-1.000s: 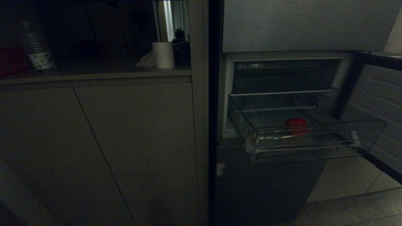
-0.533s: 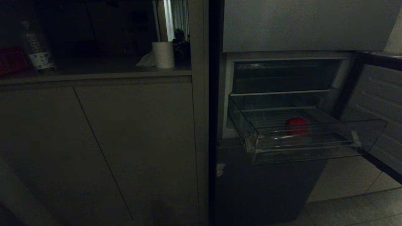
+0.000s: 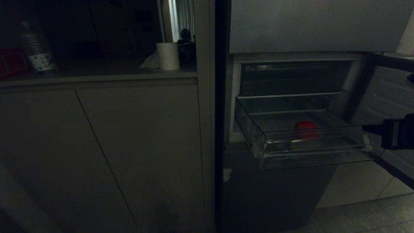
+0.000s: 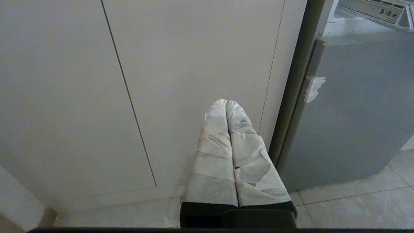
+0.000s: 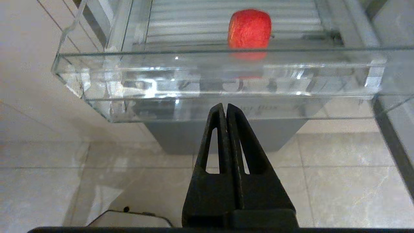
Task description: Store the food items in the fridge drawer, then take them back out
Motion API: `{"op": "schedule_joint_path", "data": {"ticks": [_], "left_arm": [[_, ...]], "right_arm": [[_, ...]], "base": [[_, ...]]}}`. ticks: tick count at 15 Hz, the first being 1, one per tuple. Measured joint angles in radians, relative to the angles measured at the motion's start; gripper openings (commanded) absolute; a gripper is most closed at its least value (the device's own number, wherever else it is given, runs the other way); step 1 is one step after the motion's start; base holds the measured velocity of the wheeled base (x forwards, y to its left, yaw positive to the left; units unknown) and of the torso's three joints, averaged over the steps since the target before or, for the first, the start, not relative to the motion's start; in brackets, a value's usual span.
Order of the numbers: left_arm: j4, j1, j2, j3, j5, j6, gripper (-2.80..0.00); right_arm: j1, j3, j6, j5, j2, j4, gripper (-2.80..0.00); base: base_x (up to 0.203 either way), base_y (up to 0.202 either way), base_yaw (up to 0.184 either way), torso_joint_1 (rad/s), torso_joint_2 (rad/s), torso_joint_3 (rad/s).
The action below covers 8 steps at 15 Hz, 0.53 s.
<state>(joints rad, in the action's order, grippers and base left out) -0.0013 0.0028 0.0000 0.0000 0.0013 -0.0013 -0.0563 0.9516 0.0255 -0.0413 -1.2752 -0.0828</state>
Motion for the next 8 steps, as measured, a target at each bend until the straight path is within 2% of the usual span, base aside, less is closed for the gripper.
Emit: {"op": "schedule_joint_path", "data": {"ticks": [8], "left_arm": [[0.0, 0.0, 0.0, 0.0, 0.0, 0.001, -2.8]], "right_arm": [[-0.006, -0.139, -0.005, 0.0, 0.138, 0.0, -2.8]], "base": [[0.0, 0.0, 0.0, 0.0, 0.0, 0.0]]}}
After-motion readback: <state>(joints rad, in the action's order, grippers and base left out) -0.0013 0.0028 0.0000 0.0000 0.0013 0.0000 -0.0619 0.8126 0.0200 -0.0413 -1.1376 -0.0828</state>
